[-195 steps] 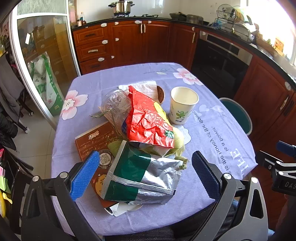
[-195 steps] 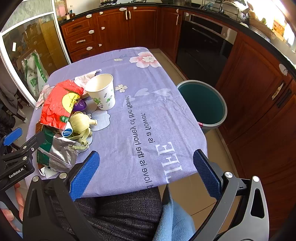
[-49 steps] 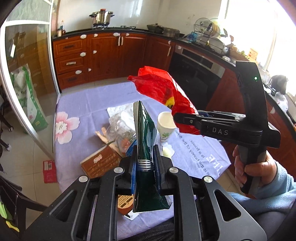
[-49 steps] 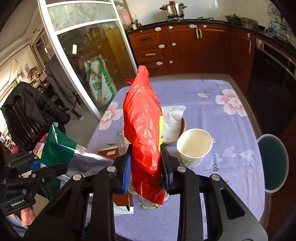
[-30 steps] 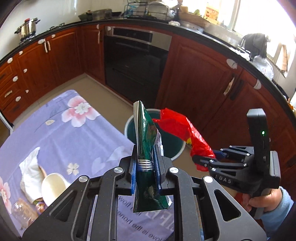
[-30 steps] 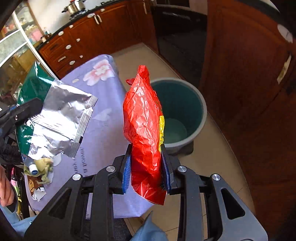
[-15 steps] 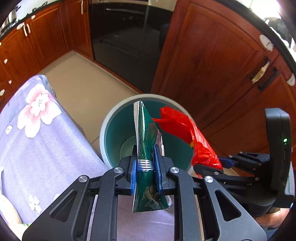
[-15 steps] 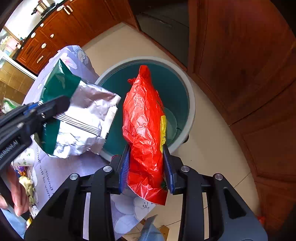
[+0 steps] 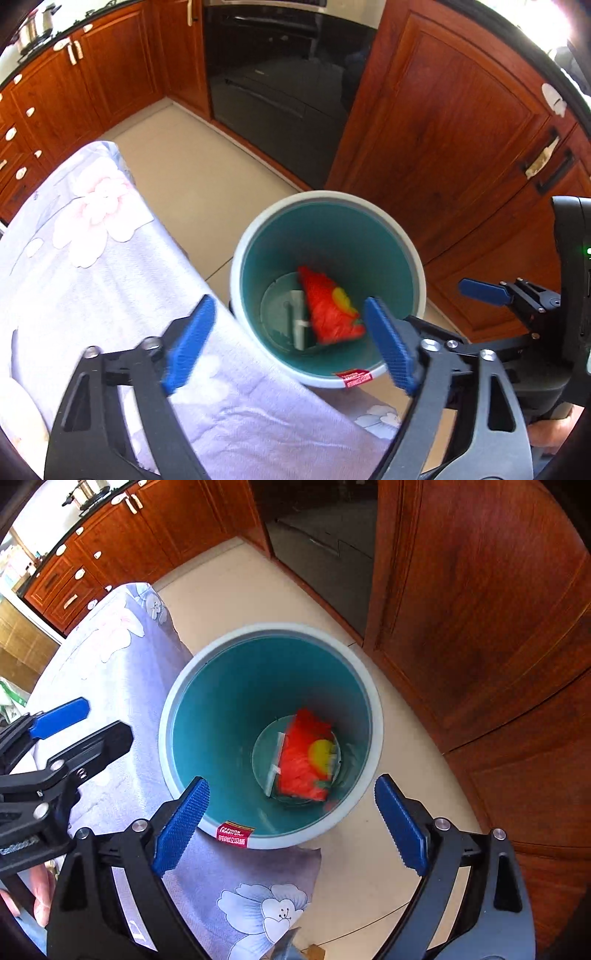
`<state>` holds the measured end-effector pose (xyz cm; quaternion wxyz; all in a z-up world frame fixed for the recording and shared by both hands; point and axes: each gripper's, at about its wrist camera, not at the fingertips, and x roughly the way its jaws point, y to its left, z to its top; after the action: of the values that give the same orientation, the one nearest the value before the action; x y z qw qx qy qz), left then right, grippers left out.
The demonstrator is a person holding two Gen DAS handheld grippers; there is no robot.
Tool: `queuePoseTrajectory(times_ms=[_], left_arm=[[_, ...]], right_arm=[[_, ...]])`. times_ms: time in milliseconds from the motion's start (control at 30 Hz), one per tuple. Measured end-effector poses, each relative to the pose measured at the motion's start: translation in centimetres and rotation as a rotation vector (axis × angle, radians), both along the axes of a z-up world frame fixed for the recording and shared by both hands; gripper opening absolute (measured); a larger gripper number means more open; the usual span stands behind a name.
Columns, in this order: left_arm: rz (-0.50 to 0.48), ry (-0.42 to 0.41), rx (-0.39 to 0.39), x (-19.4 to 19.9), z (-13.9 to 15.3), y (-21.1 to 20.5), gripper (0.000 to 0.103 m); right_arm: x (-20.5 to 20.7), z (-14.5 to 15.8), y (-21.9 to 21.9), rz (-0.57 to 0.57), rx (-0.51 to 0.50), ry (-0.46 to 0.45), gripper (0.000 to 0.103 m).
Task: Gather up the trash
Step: 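Carry both bags over the teal bin and open both tools to drop them, then grasp the paper cup rim with the right tool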
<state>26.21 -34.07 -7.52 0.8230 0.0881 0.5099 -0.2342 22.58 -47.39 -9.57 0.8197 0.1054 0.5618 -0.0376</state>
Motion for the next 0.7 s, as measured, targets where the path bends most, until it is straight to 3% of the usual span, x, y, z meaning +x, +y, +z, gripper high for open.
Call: queuePoseTrajectory(times_ms=[67, 233, 700], left_arm=[[0.009, -0.008, -0.016, -0.6, 0.6, 0.6, 0.099], [0.017, -0.018, -0.026, -2.4, 1.5, 1.0, 0.099], [0.072, -0.088, -0.064, -6.0, 6.2, 9.6, 0.099]], right_arm=[[-0.3, 0.4, 0.2, -0.001, -0.015, -0.003, 0.088], [-2.1, 1.7, 0.0, 0.005, -0.037, -0.016, 0.088], [-5.3, 7.4, 5.7, 0.080, -0.081, -0.122, 0.088]])
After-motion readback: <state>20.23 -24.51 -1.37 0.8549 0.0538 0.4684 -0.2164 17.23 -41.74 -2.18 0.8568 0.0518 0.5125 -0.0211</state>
